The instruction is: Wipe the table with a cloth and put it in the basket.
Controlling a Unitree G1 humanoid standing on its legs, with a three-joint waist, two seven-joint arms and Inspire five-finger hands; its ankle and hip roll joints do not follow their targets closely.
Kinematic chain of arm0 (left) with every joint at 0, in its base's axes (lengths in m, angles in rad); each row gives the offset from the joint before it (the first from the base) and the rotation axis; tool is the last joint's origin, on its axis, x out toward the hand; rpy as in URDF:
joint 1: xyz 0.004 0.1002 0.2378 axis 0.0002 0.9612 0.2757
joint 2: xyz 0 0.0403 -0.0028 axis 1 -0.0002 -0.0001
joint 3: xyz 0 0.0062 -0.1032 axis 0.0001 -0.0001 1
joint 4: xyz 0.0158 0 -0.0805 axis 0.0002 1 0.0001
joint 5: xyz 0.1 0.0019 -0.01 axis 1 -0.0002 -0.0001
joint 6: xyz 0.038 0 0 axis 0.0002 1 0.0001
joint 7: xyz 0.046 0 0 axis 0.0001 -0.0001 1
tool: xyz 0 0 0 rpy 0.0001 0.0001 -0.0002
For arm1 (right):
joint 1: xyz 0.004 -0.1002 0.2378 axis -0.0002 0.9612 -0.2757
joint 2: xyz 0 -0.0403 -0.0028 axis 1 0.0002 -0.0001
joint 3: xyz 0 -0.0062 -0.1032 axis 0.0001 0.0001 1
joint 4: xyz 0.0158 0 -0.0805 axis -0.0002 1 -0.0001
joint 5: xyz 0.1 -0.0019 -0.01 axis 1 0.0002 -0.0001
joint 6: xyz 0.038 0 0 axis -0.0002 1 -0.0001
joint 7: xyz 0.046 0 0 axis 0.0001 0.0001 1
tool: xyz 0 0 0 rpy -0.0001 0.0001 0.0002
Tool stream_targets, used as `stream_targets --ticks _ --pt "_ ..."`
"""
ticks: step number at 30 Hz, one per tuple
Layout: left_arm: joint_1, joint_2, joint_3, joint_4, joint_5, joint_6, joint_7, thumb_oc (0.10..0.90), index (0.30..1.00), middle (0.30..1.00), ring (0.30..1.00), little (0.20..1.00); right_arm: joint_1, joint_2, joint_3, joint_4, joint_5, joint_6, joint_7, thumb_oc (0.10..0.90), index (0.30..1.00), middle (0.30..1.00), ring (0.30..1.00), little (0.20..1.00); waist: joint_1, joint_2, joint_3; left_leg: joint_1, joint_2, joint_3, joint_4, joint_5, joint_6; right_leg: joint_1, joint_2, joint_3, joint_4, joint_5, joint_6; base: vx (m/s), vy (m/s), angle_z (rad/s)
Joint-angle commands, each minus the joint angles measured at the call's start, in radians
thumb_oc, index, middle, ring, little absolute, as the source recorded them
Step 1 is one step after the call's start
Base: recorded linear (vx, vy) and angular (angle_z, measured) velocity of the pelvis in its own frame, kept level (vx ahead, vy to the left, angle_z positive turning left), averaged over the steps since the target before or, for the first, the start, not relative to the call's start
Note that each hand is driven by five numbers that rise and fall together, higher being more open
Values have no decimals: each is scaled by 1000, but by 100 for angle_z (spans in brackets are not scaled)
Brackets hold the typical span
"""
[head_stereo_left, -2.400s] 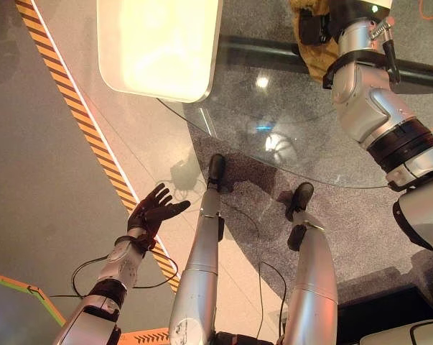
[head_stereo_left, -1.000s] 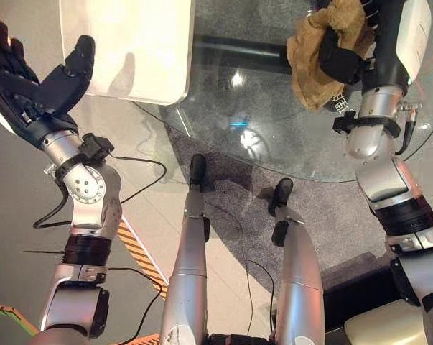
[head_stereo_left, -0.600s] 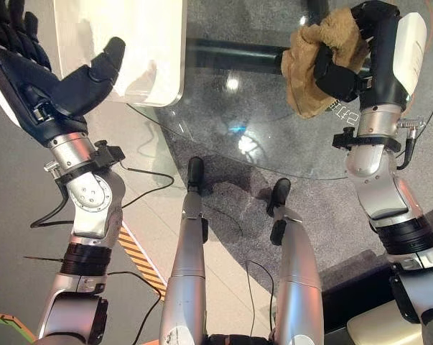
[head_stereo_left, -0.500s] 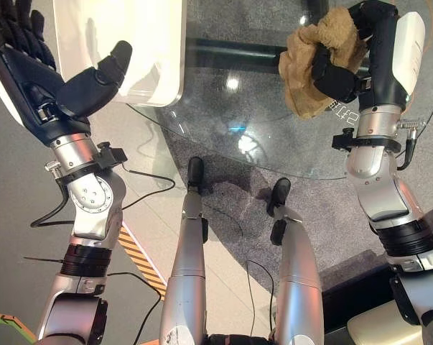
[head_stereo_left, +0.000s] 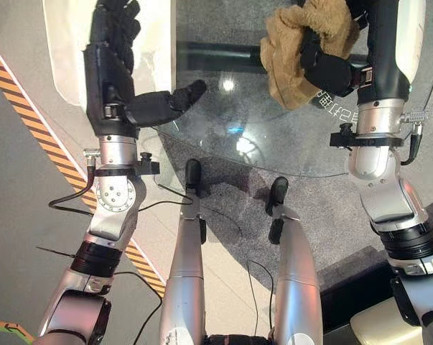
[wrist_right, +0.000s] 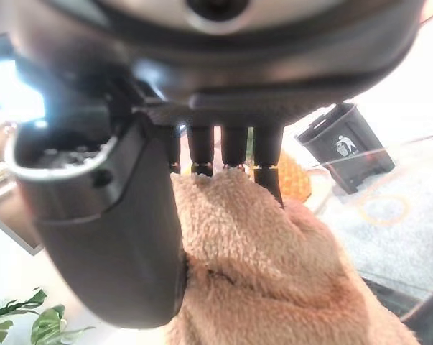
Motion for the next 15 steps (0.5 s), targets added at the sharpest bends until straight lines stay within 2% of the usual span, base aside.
stream_targets --ticks 1,15 --pt "-112 1 20 -79 6 -66 -23 800 900 900 900 900 -155 -29 -60 -194 -18 -120 -46 100 300 300 300 200 -13 -26 -25 65 -95 129 44 -112 115 64 145 -32 -125 81 -29 0 0 0" --pt "-212 -54 -75 -23 -50 5 -89 800 900 900 900 900 -270 -6 8 -220 21 -124 -6 100 300 300 300 200 -29 -38 -25 70 -88 139 32 -107 110 71 155 -19 -143 83 -29 0 0 0"
